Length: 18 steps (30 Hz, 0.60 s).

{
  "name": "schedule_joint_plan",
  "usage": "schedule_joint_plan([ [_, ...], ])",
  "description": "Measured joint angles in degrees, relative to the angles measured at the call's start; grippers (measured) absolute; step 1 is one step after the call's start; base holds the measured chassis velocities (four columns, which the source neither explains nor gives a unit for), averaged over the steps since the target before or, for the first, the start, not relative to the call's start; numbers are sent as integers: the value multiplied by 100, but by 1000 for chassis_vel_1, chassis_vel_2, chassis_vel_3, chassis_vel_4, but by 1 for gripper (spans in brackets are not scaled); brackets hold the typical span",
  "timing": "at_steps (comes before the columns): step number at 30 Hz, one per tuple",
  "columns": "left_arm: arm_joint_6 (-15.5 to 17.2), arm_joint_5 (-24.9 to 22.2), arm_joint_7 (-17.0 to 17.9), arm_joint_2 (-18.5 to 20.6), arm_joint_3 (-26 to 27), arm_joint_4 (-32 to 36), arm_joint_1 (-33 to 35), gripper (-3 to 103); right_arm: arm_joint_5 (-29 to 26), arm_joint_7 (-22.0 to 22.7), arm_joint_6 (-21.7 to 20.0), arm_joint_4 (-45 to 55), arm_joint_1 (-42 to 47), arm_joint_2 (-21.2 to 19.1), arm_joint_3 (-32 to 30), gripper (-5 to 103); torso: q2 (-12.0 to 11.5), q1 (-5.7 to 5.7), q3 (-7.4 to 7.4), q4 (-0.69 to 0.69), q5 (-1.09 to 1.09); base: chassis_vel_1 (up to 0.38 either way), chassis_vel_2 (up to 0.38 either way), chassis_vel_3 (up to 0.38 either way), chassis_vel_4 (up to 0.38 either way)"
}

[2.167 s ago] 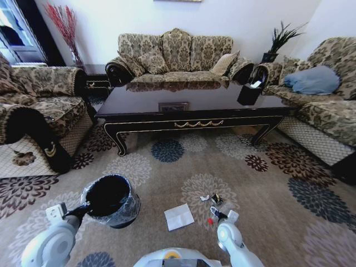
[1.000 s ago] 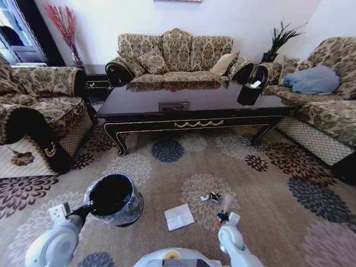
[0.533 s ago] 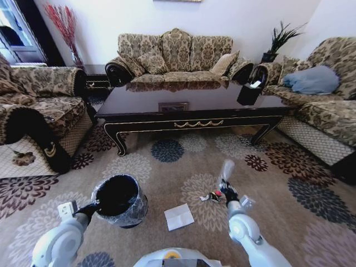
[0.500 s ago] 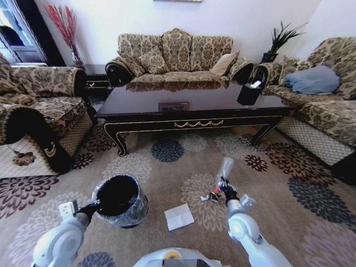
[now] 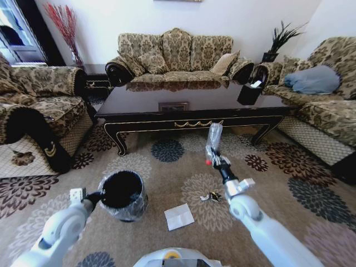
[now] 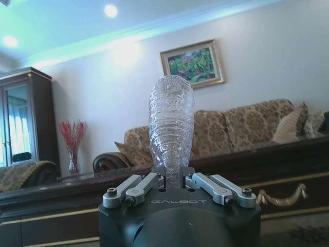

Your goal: Move to the front of the table and pick up the trash from the floor, then place it into the trash bin.

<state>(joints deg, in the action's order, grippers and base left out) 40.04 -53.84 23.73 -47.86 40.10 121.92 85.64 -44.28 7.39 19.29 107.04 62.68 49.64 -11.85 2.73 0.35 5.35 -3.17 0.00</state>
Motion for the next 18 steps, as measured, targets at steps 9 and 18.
schedule_joint_plan([
  [9, 1, -381, -31, 543, -1231, -629, -1536, 4, -252, -169, 144, -368, -877, -78, 580, 13, 0, 0, 0, 0, 1, 0, 0, 0, 0],
  [18, -45, -614, -45, 470, -2942, -1440, -3436, 4, -307, -336, 213, -656, -1517, -31, 1035, 13, -1, 1, 0, 2, 1, 0, 0, 0, 0],
])
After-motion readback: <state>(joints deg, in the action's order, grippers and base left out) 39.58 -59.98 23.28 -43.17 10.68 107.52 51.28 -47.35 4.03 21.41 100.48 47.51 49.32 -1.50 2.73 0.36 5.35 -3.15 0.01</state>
